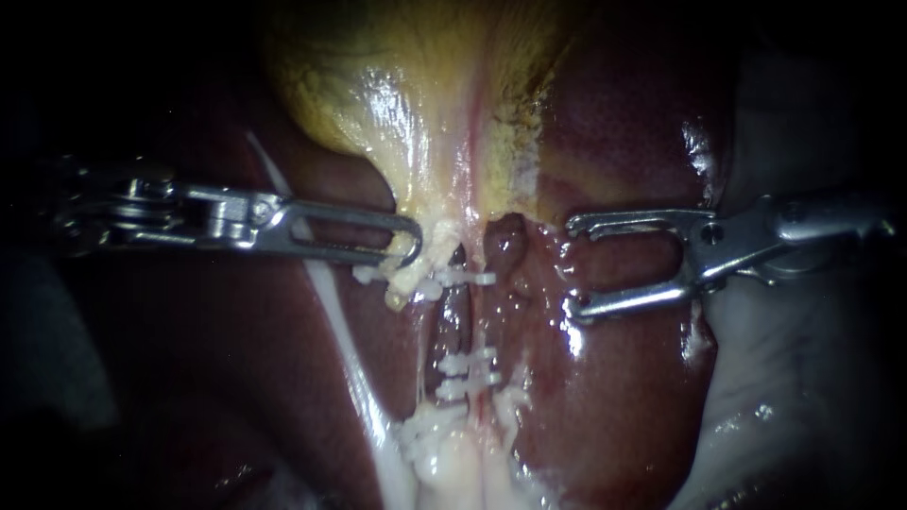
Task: Going back third clip right tube
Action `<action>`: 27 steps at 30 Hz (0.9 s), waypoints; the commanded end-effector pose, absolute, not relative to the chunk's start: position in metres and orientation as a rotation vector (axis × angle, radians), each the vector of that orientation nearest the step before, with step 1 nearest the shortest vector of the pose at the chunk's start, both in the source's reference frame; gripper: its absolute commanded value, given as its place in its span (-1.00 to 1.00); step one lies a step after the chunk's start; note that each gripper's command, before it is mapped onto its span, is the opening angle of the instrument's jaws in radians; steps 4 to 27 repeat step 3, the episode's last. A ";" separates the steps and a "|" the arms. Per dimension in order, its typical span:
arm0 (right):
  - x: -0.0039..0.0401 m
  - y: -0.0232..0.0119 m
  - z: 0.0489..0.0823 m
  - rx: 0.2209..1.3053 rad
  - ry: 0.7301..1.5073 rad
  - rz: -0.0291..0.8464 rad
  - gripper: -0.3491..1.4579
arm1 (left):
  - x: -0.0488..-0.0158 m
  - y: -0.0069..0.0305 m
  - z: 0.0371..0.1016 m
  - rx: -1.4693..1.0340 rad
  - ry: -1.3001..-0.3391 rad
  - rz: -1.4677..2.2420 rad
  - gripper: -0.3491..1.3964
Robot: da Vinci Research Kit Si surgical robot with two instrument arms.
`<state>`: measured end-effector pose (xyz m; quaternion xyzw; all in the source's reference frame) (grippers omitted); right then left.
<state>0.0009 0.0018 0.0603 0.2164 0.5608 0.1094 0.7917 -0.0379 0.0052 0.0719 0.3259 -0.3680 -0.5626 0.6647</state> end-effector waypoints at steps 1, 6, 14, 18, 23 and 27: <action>0.0009 0.0018 0.0603 0.466 1.206 0.235 -0.06 | -0.0379 0.0053 0.0719 0.737 -0.831 -1.270 -1.00; 0.0009 0.0018 0.0603 0.466 1.206 0.236 -0.06 | -0.0378 0.0053 0.0719 0.737 -0.831 -1.269 -1.00; 0.0009 0.0018 0.0603 0.466 1.206 0.236 -0.06 | -0.0378 0.0053 0.0719 0.737 -0.831 -1.269 -1.00; 0.0009 0.0018 0.0603 0.466 1.206 0.236 -0.06 | -0.0378 0.0053 0.0719 0.737 -0.831 -1.269 -1.00; 0.0009 0.0018 0.0603 0.466 1.206 0.236 -0.06 | -0.0378 0.0053 0.0719 0.737 -0.831 -1.269 -1.00; 0.0009 0.0018 0.0603 0.466 1.206 0.236 -0.06 | -0.0378 0.0053 0.0719 0.737 -0.831 -1.269 -1.00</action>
